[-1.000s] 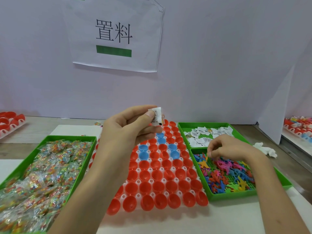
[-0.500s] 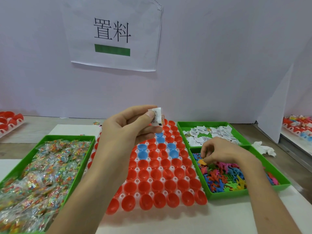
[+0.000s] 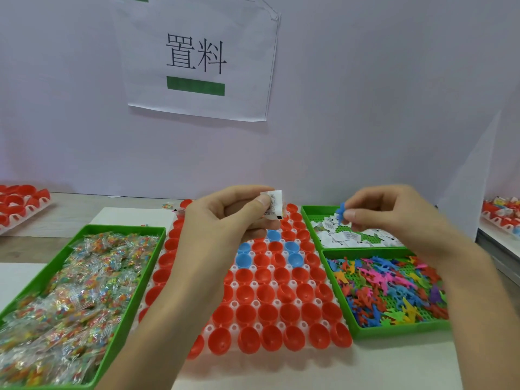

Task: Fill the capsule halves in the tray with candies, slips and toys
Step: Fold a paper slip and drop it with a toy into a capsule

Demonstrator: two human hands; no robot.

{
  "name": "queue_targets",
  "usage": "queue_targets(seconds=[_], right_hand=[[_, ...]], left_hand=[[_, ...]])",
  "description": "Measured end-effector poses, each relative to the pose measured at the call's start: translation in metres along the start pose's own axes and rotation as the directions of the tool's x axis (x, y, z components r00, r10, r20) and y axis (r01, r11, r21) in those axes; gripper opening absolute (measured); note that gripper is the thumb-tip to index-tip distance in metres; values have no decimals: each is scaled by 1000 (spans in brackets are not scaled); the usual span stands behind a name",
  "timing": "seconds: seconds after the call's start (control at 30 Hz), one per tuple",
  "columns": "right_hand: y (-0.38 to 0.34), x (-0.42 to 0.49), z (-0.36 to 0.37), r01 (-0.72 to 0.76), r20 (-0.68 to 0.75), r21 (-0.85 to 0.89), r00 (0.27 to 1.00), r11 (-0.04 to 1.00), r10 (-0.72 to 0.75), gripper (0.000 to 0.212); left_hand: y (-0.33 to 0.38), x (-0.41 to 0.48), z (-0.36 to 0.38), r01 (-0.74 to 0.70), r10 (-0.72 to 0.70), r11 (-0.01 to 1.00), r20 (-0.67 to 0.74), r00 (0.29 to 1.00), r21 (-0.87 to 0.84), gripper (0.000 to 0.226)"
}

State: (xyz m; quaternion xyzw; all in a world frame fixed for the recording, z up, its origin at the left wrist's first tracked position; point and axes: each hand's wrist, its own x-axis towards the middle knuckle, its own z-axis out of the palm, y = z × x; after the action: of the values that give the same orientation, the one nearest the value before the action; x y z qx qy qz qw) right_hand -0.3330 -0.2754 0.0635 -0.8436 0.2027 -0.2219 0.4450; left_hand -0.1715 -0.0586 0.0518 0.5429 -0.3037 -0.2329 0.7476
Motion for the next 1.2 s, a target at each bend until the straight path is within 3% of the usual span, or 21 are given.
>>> queue_targets(seconds=[0.1, 0.2, 0.3, 0.43, 0.67, 0.87, 1.2], right_hand=[[-38, -7, 17, 182, 38, 127, 981, 975, -189, 23], [-64, -15, 35, 228, 102, 200, 962, 953, -252, 22], [-75, -17, 50, 218, 140, 194, 959, 956, -247, 12], [-76, -14, 65, 157, 61, 155, 984, 975, -168, 18], [-76, -13, 65, 115, -7, 92, 993, 989, -115, 22], [-71, -11, 65, 75, -37, -8, 996, 997, -75, 11], [-70, -9, 75, 170, -38, -111, 984, 979, -175, 31]], left_hand=[[0, -1, 2, -50, 51, 997, -16, 999, 57, 13], [0, -3, 3, -98, 101, 990, -31, 994, 101, 12], [1, -5, 5, -148, 156, 979, -41, 987, 142, 10], [3, -6, 7, -189, 192, 971, -11, 981, 146, 9], [10, -5, 1, -97, 90, 994, 123, 988, 51, 19], [11, -5, 0, -183, 144, 959, 182, 973, 218, 24], [2, -4, 1, -300, 260, 787, 151, 954, 539, 38]])
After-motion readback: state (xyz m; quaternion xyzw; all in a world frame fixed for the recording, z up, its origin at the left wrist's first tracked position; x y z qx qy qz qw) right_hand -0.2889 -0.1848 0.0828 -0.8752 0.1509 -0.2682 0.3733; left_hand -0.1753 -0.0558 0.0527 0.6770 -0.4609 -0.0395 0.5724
